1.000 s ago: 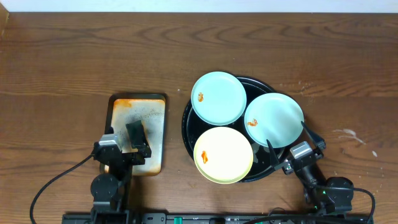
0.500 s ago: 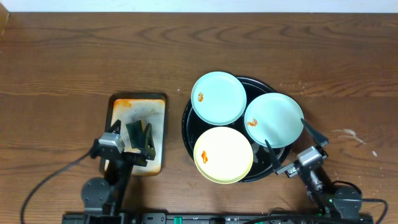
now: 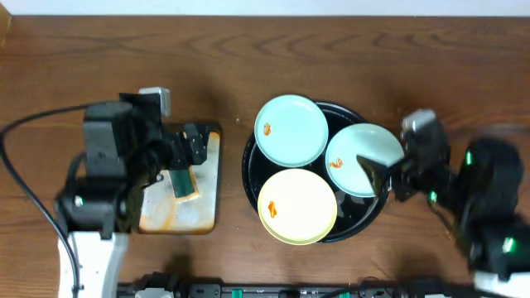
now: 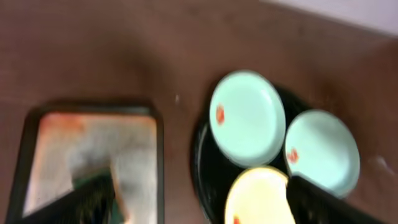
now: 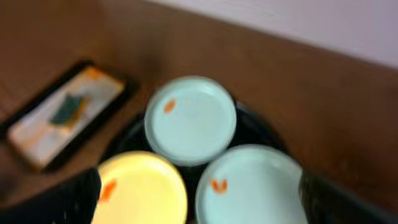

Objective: Clean dirty plates on tray and stack at the side

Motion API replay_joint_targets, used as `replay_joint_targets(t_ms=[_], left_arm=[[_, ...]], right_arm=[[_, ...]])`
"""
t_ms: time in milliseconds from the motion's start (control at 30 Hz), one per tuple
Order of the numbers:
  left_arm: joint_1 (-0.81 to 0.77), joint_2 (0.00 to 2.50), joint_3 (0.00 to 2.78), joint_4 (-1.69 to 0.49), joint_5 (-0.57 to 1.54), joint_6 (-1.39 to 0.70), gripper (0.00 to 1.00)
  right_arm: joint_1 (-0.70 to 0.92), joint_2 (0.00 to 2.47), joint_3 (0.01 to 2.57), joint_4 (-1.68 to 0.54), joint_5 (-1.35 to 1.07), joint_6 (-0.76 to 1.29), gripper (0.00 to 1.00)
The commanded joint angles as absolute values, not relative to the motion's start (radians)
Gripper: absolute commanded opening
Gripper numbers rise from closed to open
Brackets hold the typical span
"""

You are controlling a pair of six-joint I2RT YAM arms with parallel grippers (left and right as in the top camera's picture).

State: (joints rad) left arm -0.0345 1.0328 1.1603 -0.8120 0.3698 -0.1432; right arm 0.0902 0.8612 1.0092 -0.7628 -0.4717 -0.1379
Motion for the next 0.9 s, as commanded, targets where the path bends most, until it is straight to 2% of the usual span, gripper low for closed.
replay_joint_targets(t_ms=[0, 100, 267, 400, 700, 867], left_arm=[[-0.036, 1.096, 1.304, -0.905, 0.397, -0.083, 0.89], [-0.036, 1.093, 1.305, -0.937, 0.408, -0.087, 0.89], [-0.036, 1.089, 1.304, -1.028, 0.384, -0.082, 0.89], [-0.036, 1.109, 1.262, -1.135, 0.089, -0.237, 0.89], [-0.036, 1.172, 1.249, -1.177, 0.070, -0.275, 0.89], [-0.036, 1.201, 1.229, -1.200, 0.042, -0.289, 0.89]], right_arm=[[0.099, 1.058, 1.250, -0.908, -0.493, -0.135, 0.99], [0.099, 1.160, 1.335, -0.970, -0.546, -0.131, 0.99], [0.099, 1.236, 1.343, -0.999, -0.702, -0.011, 0.99], [0.099, 1.254, 1.343, -0.995, -0.704, -0.012, 0.99], [0.099, 1.257, 1.343, -0.965, -0.702, -0.001, 0.99], [0.099, 1.257, 1.342, -0.993, -0.597, 0.056, 0.99]])
